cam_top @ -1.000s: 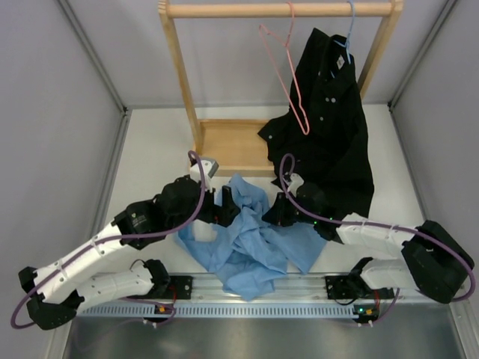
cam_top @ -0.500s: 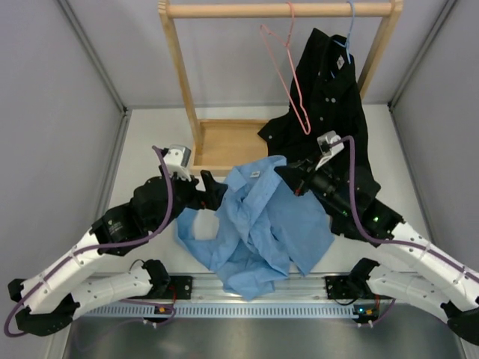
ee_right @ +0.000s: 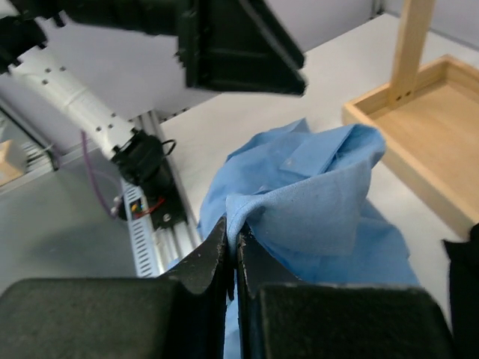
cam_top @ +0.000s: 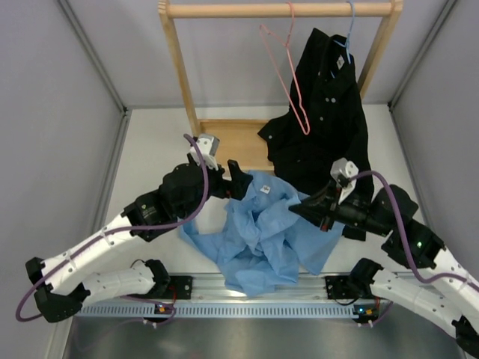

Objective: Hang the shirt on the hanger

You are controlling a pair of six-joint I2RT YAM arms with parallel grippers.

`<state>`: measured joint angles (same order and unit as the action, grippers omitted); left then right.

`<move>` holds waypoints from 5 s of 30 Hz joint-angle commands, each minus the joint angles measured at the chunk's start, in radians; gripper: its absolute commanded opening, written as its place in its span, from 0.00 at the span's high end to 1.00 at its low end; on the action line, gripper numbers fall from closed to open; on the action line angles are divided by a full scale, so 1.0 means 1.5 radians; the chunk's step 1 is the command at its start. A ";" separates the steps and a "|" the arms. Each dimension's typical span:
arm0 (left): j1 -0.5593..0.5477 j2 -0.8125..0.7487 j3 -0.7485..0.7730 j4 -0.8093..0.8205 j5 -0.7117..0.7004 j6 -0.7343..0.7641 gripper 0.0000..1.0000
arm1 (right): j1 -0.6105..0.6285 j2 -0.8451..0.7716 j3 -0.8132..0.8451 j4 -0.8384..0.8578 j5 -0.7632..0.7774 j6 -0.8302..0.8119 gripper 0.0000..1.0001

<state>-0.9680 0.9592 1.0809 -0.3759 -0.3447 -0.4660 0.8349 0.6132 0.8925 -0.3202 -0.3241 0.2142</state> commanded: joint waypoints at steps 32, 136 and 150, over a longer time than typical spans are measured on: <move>0.023 0.374 0.097 0.016 0.095 0.079 0.70 | 0.011 -0.200 -0.107 -0.092 0.024 0.055 1.00; 0.019 0.001 -0.191 0.146 0.237 0.097 0.50 | 0.012 0.142 0.136 -0.173 0.307 0.018 1.00; 0.019 0.053 -0.199 0.197 0.212 0.075 1.00 | 0.012 0.122 0.137 -0.156 0.281 0.024 1.00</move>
<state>-0.9367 1.0435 0.7807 -0.1635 -0.0444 -0.3325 0.8379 0.8135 1.0798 -0.5732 0.0994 0.2394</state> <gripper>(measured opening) 0.043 0.005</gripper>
